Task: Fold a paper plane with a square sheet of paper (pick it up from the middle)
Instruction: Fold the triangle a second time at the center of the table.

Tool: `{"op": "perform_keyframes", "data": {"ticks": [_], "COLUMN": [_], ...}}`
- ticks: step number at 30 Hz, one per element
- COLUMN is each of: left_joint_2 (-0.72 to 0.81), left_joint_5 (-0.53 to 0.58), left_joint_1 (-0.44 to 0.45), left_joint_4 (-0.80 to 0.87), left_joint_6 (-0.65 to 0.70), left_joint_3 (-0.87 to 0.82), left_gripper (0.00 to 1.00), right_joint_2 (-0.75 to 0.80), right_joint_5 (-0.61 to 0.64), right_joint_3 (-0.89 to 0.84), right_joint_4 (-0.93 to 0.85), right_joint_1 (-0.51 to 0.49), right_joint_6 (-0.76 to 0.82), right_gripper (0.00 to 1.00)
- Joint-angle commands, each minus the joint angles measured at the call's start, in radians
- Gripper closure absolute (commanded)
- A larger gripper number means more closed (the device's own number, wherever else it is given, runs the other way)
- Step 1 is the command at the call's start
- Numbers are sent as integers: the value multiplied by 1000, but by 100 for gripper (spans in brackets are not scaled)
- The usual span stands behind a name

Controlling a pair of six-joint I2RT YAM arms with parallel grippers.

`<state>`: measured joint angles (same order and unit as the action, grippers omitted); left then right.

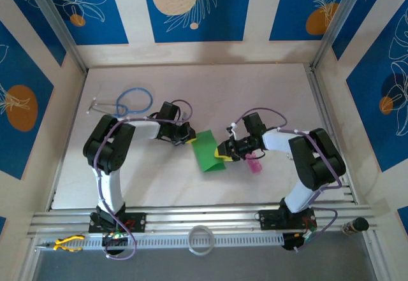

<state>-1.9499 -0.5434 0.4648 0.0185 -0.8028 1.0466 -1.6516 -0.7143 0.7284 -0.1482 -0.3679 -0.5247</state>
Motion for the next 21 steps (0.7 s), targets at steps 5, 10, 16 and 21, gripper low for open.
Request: {"op": "perform_keyframes", "data": {"ticks": [5, 10, 16, 21], "left_joint_2": [-46, -44, -29, -13], "left_joint_5": [37, 34, 35, 29], "left_joint_1": [-2, 0, 1, 1], "left_joint_4": [56, 49, 46, 27], "left_joint_6": [17, 11, 13, 14], "left_joint_3": [-5, -10, -20, -33], "left_gripper": [88, 89, 88, 87], "right_joint_2": [37, 21, -1, -16], "right_joint_5": [-6, 16, 60, 59], "right_joint_3": [-16, -14, -9, -3], "right_joint_4": [-7, 29, 58, 59], "right_joint_1": [-8, -35, -48, -49], "right_joint_6": [-11, -48, -77, -80], "right_gripper": [70, 71, 73, 78]}}
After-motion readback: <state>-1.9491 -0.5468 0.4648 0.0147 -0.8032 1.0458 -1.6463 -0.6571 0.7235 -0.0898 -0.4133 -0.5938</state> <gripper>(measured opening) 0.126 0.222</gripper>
